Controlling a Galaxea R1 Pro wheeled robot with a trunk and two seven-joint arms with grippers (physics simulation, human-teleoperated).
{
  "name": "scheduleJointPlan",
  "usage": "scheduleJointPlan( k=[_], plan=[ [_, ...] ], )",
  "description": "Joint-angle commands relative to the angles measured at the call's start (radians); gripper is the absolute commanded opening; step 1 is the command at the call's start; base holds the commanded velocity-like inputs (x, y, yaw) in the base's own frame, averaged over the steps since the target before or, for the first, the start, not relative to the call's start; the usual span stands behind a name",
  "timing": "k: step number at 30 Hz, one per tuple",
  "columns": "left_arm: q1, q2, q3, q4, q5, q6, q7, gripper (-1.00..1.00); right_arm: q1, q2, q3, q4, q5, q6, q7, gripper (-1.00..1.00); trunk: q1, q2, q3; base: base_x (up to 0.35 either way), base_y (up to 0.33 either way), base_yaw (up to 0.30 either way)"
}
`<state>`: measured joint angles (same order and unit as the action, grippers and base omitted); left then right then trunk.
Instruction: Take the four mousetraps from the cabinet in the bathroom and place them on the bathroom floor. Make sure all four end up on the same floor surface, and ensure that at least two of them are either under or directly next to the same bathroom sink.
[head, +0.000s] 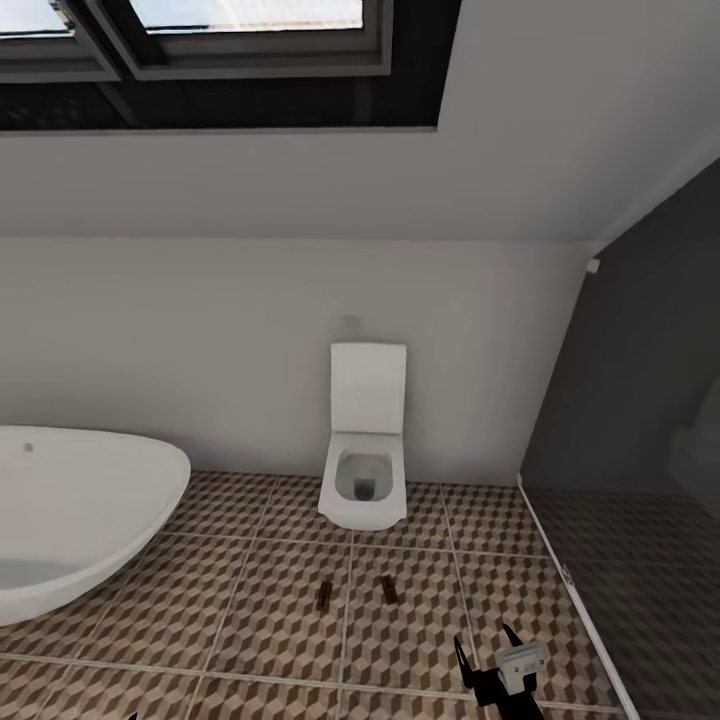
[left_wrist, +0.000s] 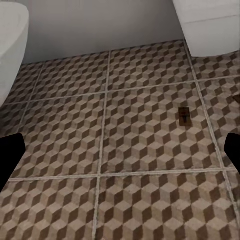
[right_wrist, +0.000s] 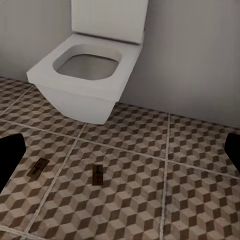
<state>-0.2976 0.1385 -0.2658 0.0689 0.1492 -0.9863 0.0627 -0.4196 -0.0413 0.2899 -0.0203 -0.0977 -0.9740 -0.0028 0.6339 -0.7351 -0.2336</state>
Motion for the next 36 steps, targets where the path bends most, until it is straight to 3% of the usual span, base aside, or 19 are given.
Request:
scheduleJointPlan(
  k=[1, 36],
  plan=[
    [-0.002, 0.0, -0.009, 0.003, 0.003, -0.005, 0.006, 1.0, -0.001, 0.0, 0.009, 0.0, -0.01, -0.003, 0.0, 1.0, -0.004, 0.006, 0.002, 0.0, 0.0, 0.0],
    [-0.002, 0.0, -0.009, 0.003, 0.003, -0.005, 0.006, 1.0, -0.001, 0.001, 0.009, 0.0, -0.01, -0.002, 0.0, 1.0, -0.138, 0.251, 0.111, 0.0, 0.0, 0.0]
  ],
)
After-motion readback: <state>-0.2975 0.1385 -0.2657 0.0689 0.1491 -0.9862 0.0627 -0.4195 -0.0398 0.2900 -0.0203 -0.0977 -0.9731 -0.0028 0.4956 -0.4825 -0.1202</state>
